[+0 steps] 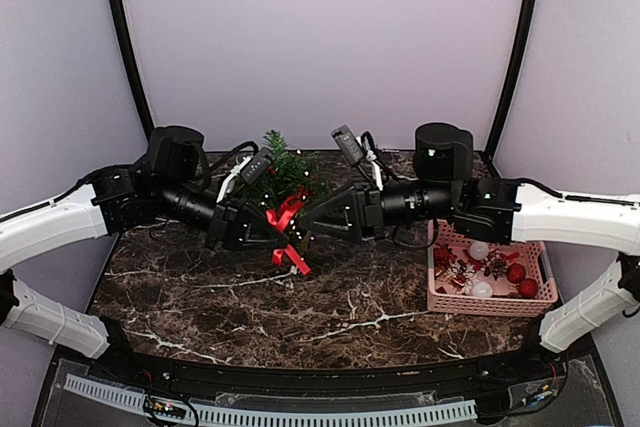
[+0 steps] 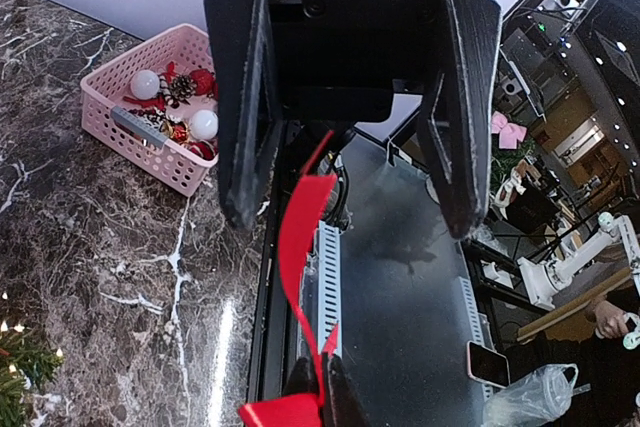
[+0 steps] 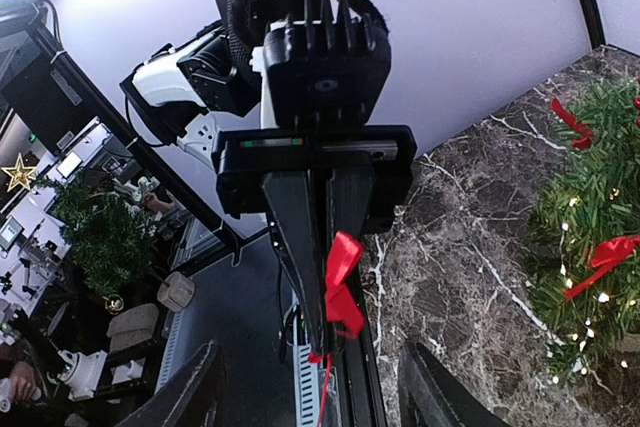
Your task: Decorate the small christmas tree
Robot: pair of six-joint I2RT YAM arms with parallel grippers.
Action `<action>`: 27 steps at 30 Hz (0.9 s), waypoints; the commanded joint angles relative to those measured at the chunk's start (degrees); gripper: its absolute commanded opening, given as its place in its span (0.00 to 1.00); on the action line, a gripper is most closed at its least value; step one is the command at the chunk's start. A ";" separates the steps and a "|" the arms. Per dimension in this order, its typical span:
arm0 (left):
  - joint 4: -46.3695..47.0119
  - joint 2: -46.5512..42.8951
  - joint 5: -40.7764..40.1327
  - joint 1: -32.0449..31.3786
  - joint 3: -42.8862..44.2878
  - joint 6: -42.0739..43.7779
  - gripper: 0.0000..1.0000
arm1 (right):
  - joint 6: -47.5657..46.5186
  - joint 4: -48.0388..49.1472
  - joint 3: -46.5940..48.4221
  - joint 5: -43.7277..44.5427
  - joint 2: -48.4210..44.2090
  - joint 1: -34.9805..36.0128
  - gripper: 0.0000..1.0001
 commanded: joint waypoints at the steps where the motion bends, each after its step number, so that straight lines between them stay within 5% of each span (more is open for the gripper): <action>1: -0.77 -0.28 3.42 -0.37 1.20 2.97 0.00 | 1.12 6.34 3.08 -2.34 3.97 1.00 0.56; 9: -0.03 0.16 4.59 -0.45 0.36 3.53 0.00 | 3.17 11.09 4.70 -4.07 8.20 1.91 0.37; 16: -0.20 0.46 3.28 -0.45 -0.04 4.20 0.00 | 5.25 15.44 3.95 -5.54 9.57 2.10 0.00; 18: -0.02 0.25 1.40 -0.45 -0.55 4.30 0.01 | 4.67 14.66 3.67 -4.41 9.44 2.01 0.00; 19: 0.18 -0.07 0.54 -0.43 -0.79 4.20 0.04 | 4.38 14.60 3.05 -3.40 8.91 1.83 0.00; 23: 2.37 -2.98 -8.06 -0.38 -3.38 3.34 0.47 | 4.52 16.40 -1.98 4.59 3.71 0.01 0.00; 27: 2.55 -6.85 -17.29 0.37 -5.54 1.49 0.65 | 5.65 19.86 -8.69 12.00 -2.45 -2.92 0.00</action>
